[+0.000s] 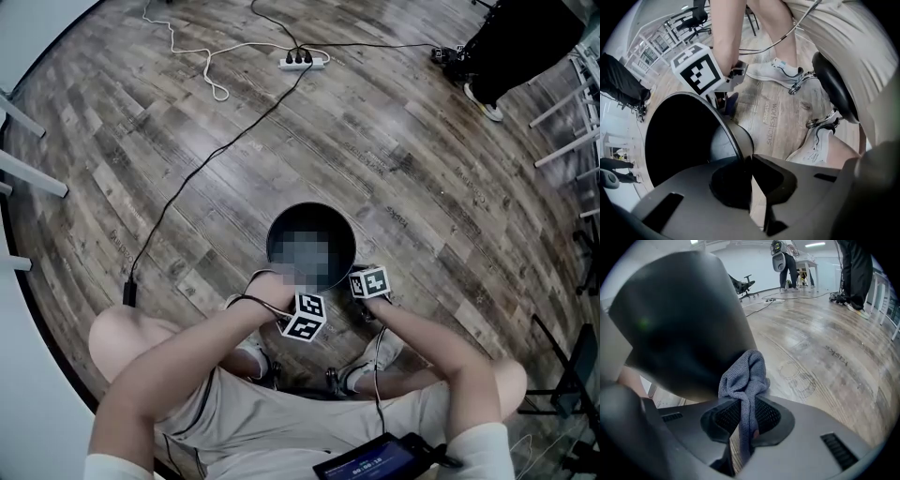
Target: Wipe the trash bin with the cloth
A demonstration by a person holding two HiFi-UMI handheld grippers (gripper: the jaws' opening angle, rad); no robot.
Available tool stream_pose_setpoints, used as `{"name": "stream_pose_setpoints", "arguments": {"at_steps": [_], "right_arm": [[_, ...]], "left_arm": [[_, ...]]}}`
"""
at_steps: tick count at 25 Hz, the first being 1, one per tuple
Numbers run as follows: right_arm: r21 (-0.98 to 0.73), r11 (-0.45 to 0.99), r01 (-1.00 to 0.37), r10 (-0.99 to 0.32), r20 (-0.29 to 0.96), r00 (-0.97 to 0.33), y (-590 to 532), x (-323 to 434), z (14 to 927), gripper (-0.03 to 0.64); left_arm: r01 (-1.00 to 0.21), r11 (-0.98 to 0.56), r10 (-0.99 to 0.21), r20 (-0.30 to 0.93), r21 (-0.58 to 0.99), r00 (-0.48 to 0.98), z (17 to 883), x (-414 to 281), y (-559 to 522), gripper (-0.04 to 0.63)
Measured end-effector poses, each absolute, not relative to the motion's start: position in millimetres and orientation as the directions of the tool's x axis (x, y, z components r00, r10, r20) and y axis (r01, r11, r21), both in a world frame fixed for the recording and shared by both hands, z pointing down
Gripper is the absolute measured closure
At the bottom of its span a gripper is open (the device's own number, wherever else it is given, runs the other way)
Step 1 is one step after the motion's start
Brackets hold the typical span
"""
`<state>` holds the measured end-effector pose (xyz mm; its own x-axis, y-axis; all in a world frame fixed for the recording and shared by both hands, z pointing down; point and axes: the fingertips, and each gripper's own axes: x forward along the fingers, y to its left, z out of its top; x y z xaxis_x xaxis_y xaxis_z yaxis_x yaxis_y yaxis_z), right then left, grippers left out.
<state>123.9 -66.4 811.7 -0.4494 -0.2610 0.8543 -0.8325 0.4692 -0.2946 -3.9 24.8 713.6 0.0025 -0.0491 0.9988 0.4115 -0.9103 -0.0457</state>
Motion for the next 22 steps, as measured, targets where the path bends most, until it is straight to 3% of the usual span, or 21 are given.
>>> {"name": "stream_pose_setpoints", "arguments": {"at_steps": [6,13,18,22], "right_arm": [[-0.354,0.380,-0.854,-0.200,0.871,-0.450,-61.3,125.0,865.7,0.552],[-0.366,0.310,-0.877,-0.184,0.882,-0.434,-55.3,136.3,846.9,0.552],[-0.343,0.421,-0.840,-0.179,0.876,-0.448,-49.2,141.7,783.6,0.552],[-0.350,0.453,-0.820,-0.205,0.854,-0.478,-38.1,146.1,723.4,0.552]], "left_arm": [[0.347,-0.935,-0.066,0.998,-0.069,0.022,712.7,7.5,20.7,0.567],[0.338,-0.936,-0.083,0.995,-0.098,0.059,711.2,13.4,20.3,0.561],[0.341,-0.938,-0.042,0.998,-0.058,0.053,706.2,1.6,18.9,0.451],[0.414,-0.908,-0.074,0.997,-0.069,0.004,705.8,-14.7,14.8,0.433]]}}
